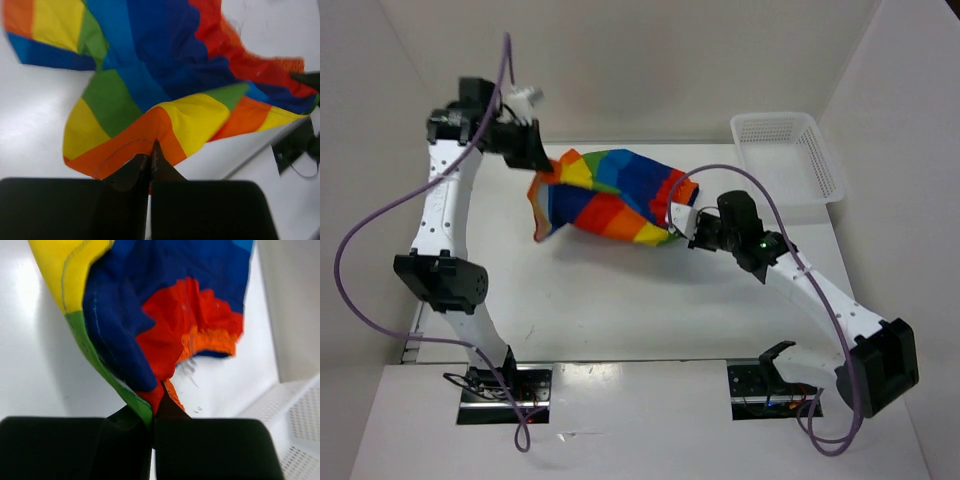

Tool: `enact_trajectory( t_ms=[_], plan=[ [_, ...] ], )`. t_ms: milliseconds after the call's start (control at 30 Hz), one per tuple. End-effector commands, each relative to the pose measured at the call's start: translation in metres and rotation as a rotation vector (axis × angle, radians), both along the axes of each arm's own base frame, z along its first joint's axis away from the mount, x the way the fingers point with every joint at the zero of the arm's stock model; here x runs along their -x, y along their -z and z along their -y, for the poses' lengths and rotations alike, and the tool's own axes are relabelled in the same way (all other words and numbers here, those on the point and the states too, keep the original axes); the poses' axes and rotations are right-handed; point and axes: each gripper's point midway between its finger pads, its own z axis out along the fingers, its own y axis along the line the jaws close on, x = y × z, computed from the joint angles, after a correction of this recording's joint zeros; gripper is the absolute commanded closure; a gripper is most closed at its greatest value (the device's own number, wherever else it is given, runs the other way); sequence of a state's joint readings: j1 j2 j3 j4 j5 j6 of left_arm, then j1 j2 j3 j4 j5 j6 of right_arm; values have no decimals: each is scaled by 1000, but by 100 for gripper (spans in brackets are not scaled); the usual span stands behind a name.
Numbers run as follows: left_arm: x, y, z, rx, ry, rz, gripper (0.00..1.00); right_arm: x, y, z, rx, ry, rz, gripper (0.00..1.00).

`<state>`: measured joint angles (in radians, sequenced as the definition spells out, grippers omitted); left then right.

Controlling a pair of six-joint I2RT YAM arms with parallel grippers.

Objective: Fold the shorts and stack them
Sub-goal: Flatten the shorts out

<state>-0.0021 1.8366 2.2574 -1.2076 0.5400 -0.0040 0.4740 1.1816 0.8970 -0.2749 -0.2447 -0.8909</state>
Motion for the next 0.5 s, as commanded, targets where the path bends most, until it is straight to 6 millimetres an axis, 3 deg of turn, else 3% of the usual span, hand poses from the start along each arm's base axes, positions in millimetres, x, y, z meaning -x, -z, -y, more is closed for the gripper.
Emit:
enact_trajectory(
  t_ms=[0, 67, 133, 167, 200, 233, 267, 300, 333, 367, 400, 433, 467],
  plan=[
    [60, 22, 38, 38, 123, -68, 100, 32, -15, -15, -30, -124, 0, 100],
    [54, 40, 41, 37, 132, -78, 100, 25, -16, -15, -44, -89, 4, 100],
    [37, 46, 35, 38, 109, -62, 100, -6, -23, -12, -33, 5, 77, 100],
    [9, 46, 22, 39, 74, -13, 100, -21, -29, -10, -28, 48, 116, 100],
    [-11, 38, 12, 22, 42, 44, 100, -43, -49, -12, -57, 94, 207, 100],
    [-43, 7, 1, 4, 9, 168, 100, -63, -78, -14, -69, 133, 294, 100],
    [-68, -25, -10, -14, -27, 304, 100, -88, -77, -12, -40, 199, 320, 100],
    [-87, -55, -36, -54, -105, 406, 100, -110, -125, -11, -85, 243, 421, 100],
    [-110, -71, -51, -72, -145, 473, 100, -125, -147, -9, -105, 277, 466, 100],
    [-103, -163, -71, -95, -204, 733, 100, -151, -147, -4, -85, 348, 475, 100],
    [-101, -199, -89, -143, -310, 841, 100, -163, -213, -3, -156, 396, 585, 100],
    [-101, -222, -100, -164, -377, 921, 100, -175, -236, 9, -204, 467, 607, 100],
    [-90, -254, -105, -168, -420, 1024, 100, -196, -235, 11, -209, 525, 596, 100]
  ],
)
